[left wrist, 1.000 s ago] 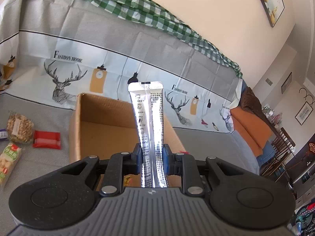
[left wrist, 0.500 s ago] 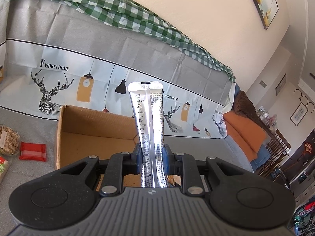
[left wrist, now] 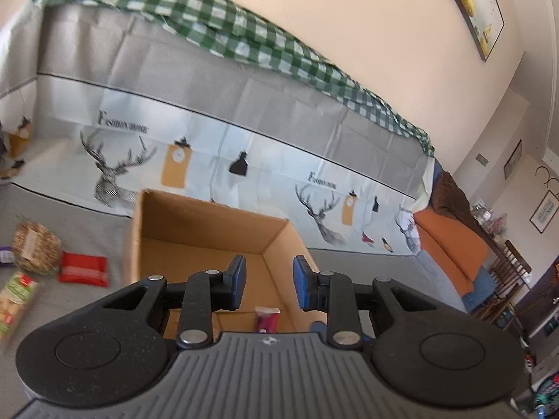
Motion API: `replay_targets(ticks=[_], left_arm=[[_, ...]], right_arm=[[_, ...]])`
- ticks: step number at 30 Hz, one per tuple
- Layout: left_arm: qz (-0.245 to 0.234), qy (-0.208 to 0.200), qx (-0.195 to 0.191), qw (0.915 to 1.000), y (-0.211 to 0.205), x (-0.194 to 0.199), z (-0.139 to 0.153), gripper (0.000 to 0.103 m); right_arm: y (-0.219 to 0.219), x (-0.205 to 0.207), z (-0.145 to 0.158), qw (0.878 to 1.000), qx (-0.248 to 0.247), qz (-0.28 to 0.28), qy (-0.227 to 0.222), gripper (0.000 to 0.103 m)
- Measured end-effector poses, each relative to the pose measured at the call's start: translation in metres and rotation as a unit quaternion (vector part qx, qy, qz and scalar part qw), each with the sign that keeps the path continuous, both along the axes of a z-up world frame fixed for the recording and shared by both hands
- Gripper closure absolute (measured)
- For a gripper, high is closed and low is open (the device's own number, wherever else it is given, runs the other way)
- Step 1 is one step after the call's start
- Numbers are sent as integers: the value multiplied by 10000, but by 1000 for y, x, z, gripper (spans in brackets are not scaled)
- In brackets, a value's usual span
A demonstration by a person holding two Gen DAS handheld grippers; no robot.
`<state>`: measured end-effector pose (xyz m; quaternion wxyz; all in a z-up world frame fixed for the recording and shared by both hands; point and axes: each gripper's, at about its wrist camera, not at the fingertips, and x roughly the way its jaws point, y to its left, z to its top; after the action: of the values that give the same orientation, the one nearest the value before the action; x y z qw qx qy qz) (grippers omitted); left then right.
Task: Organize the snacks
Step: 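Open the right tool and left tool to drop both snacks into the box, then swing both tools from the box back toward the snack pile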
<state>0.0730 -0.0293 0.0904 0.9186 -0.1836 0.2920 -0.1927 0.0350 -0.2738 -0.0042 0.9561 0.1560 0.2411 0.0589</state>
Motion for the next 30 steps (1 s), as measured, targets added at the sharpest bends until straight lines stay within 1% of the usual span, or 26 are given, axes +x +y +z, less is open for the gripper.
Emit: replay_targets(ticks=[3,5,8,13,15,17,18,20,21,22,23,24,26,28,30], left_arm=[[67,-109,79,9999,11,-8,-5,72],[92,-108,85,9999,22,-13,-9,72],[157,-35,41,9999,42,-20,-18,72],[268,172,79,9995,89,-31,-36,76],[308,143,276,9990,109,-36,-44,76],[366,60,652,9972,129,-42,-52,77],[399,-23,894,9952,139,-45,-55,80],[488,-174,1303,9901,160,-50,-61,82],[550,-217,1434,9879,171,-51,-64,86],[626,-233,1541,9858,181,-52,-68,88],[707,-221,1610,9842,191,-54,-71,92],[790,-187,1620,9834,200,-55,-75,95],[986,-58,1502,9837,216,-58,-84,96],[1224,55,1122,9861,233,-59,-87,96],[1454,175,861,9855,246,-59,-90,96]], right_arm=[[2,2,1,10000,-21,-28,36,40],[2,2,1,10000,-32,-45,66,40],[2,3,0,9999,-69,-62,114,40],[8,1,2,9996,-230,-68,142,40],[12,0,3,9993,-338,-55,138,40],[17,-1,4,9988,-466,-49,153,40],[19,-1,4,9985,-522,-56,173,40],[22,-3,5,9979,-608,-93,203,41],[23,-5,6,9977,-637,-116,196,41],[25,-6,7,9976,-660,-138,179,41],[26,-8,7,9975,-675,-167,154,43],[27,-9,8,9975,-672,-188,125,44],[30,-12,10,9974,-670,-241,66,55],[33,-13,11,9975,-675,-230,17,61],[39,-12,13,9971,-736,-198,-5,62]])
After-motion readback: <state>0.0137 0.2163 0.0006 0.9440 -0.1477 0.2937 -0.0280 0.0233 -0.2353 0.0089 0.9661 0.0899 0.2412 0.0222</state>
